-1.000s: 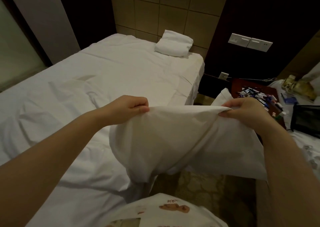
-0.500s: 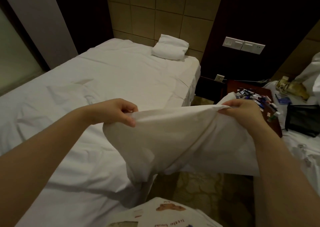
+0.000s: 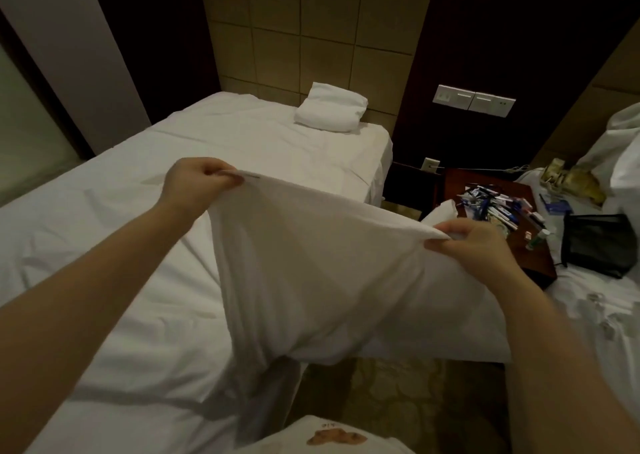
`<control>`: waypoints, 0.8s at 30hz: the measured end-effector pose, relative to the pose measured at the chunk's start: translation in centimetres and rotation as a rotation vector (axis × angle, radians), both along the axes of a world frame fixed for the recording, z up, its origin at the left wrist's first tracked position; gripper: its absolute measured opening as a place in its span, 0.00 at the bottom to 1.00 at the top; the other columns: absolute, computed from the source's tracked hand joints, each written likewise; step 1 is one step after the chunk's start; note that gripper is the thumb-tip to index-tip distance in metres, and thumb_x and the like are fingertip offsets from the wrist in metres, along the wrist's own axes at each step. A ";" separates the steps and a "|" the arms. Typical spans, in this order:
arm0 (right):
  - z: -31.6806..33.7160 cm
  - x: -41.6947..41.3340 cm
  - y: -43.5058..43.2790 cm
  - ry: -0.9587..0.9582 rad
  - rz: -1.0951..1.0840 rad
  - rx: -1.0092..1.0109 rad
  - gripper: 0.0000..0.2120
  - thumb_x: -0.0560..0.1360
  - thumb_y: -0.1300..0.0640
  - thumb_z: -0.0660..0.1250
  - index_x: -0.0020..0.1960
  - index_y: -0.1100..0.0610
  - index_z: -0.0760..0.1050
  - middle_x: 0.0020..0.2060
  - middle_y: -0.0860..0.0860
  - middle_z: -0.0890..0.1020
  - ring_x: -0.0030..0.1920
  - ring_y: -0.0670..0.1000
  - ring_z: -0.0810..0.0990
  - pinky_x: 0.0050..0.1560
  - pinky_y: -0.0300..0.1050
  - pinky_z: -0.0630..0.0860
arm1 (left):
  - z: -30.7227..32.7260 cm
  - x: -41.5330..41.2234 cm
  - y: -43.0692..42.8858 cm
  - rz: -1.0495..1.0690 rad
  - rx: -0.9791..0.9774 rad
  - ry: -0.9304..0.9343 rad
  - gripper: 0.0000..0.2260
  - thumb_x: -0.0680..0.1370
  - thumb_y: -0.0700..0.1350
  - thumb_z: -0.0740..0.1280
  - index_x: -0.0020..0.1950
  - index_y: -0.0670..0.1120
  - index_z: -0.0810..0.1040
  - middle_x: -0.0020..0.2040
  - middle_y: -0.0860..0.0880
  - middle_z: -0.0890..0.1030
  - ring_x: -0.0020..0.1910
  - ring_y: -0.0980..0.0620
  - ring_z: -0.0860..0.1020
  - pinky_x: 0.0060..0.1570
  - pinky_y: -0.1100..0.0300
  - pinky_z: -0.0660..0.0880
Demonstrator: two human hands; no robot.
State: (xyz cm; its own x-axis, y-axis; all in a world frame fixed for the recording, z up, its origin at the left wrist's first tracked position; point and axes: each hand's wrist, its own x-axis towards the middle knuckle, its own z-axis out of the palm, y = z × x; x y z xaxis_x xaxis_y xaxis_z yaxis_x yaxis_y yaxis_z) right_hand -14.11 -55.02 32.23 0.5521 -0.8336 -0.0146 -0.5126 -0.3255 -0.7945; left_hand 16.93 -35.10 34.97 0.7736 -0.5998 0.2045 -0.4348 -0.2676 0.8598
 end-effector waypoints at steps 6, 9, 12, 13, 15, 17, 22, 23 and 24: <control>-0.5 -2.5 -0.7 0.008 0.020 0.051 0.08 0.71 0.62 0.71 0.49 0.55 0.80 0.46 0.46 0.77 0.50 0.49 0.74 0.48 0.43 0.70 | 0.8 -3.4 -3.5 -0.067 -0.359 0.198 0.08 0.77 0.39 0.66 0.40 0.51 0.77 0.38 0.56 0.77 0.41 0.59 0.74 0.46 0.66 0.71; 0.0 -4.2 -1.2 -0.011 0.088 0.136 0.08 0.73 0.61 0.69 0.50 0.51 0.79 0.50 0.43 0.76 0.52 0.47 0.74 0.51 0.42 0.70 | 2.8 -5.3 -4.9 -0.184 -0.311 -0.026 0.12 0.78 0.38 0.64 0.39 0.54 0.76 0.35 0.64 0.78 0.39 0.65 0.74 0.45 0.74 0.69; 0.4 -4.7 -1.7 -0.059 0.094 0.212 0.07 0.76 0.56 0.65 0.51 0.52 0.80 0.51 0.47 0.79 0.52 0.48 0.76 0.52 0.43 0.72 | 5.7 -8.1 -6.1 -0.397 -0.203 -0.189 0.15 0.77 0.35 0.63 0.39 0.54 0.76 0.35 0.67 0.78 0.40 0.67 0.74 0.46 0.77 0.68; 0.3 -4.7 -2.2 -0.069 0.065 0.213 0.07 0.77 0.55 0.64 0.50 0.52 0.81 0.50 0.48 0.80 0.52 0.48 0.77 0.53 0.44 0.73 | 6.8 -9.0 -6.5 -0.492 -0.164 -0.191 0.15 0.77 0.34 0.63 0.39 0.54 0.77 0.35 0.66 0.78 0.40 0.67 0.75 0.45 0.77 0.69; 0.0 -4.5 -3.1 -0.066 -0.026 0.161 0.06 0.76 0.55 0.66 0.49 0.51 0.82 0.48 0.46 0.81 0.52 0.48 0.77 0.53 0.44 0.72 | 8.5 -10.4 -7.2 -0.773 -0.039 -0.081 0.17 0.76 0.33 0.64 0.36 0.55 0.80 0.35 0.63 0.79 0.39 0.65 0.75 0.44 0.74 0.71; -0.1 -4.4 -3.9 -0.007 -0.106 0.058 0.06 0.75 0.57 0.68 0.49 0.51 0.83 0.45 0.45 0.81 0.52 0.48 0.77 0.51 0.41 0.70 | 9.4 -11.8 -7.8 -1.198 0.164 0.099 0.16 0.74 0.37 0.66 0.36 0.58 0.81 0.36 0.60 0.79 0.38 0.63 0.76 0.43 0.70 0.73; 1.4 -4.0 -4.4 -0.200 -0.073 0.022 0.07 0.73 0.60 0.71 0.46 0.49 0.82 0.42 0.42 0.81 0.45 0.40 0.79 0.47 0.31 0.74 | 8.5 -14.8 -10.3 -1.793 0.425 0.300 0.07 0.77 0.45 0.67 0.46 0.58 0.81 0.43 0.60 0.80 0.42 0.61 0.77 0.46 0.65 0.73; 1.6 -4.1 -4.3 -0.177 -0.077 0.003 0.08 0.73 0.60 0.71 0.45 0.47 0.81 0.42 0.43 0.82 0.47 0.43 0.79 0.51 0.35 0.75 | 8.0 -15.6 -11.0 -1.585 0.421 0.203 0.09 0.76 0.44 0.67 0.42 0.59 0.80 0.42 0.58 0.80 0.43 0.60 0.77 0.48 0.63 0.73; 2.0 -4.3 -4.0 -0.141 -0.051 -0.036 0.09 0.73 0.61 0.71 0.44 0.46 0.81 0.42 0.43 0.81 0.47 0.43 0.79 0.53 0.38 0.76 | 7.2 -16.0 -12.0 -1.343 0.405 0.032 0.10 0.76 0.44 0.67 0.39 0.59 0.79 0.42 0.55 0.80 0.44 0.58 0.76 0.49 0.62 0.73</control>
